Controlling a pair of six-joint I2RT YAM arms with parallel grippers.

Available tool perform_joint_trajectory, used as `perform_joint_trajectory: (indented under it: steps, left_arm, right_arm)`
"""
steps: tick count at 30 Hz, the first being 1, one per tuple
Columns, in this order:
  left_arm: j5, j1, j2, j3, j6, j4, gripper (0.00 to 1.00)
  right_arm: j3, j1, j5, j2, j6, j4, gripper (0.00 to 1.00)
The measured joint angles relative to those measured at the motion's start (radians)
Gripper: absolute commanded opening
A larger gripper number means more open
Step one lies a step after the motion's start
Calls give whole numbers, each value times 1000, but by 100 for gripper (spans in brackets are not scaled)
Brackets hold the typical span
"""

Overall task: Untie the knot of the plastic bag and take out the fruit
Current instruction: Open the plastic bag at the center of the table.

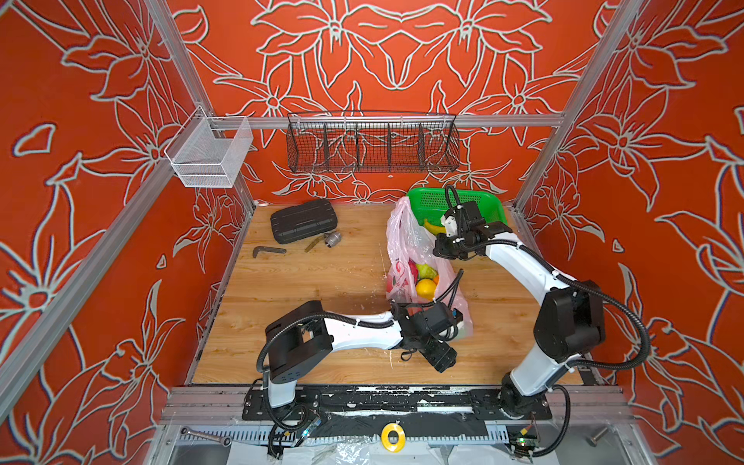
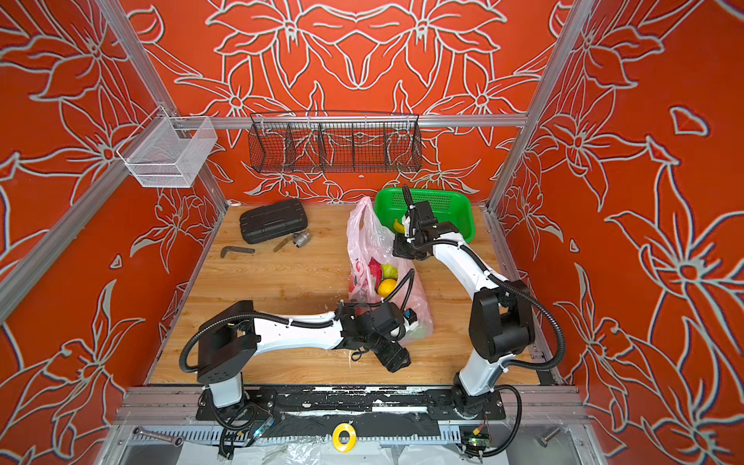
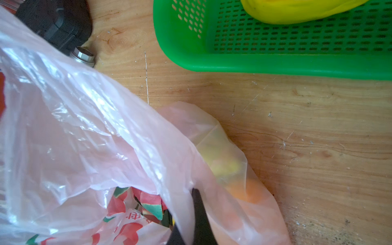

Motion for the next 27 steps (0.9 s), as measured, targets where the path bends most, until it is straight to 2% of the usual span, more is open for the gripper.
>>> perform_joint_trajectory:
  steps: [5,10,18,22,24,27]
  left_arm:
    - [-76,-3,-162,-59,-6,3,99]
    - [-143,10,-348,-72,-19,9,97]
    - [-196,71,-450,-83,-70,-12,97]
    - [-248,170,-465,-50,-188,-98,97]
    - [-254,264,-456,-5,-268,-164,98]
    - [-259,358,-420,43,-332,-215,97]
  right_arm:
    - [-1,-5,-6,0,-2,20,0]
    - [-15,-5,-17,-11,-5,44,0]
    - [-39,-5,-23,-33,-17,54,0]
    - [-82,-5,-24,-75,-18,71,0]
    - [-113,-5,-24,-111,-18,77,0]
    - [-170,-5,-32,-178,-18,99,0]
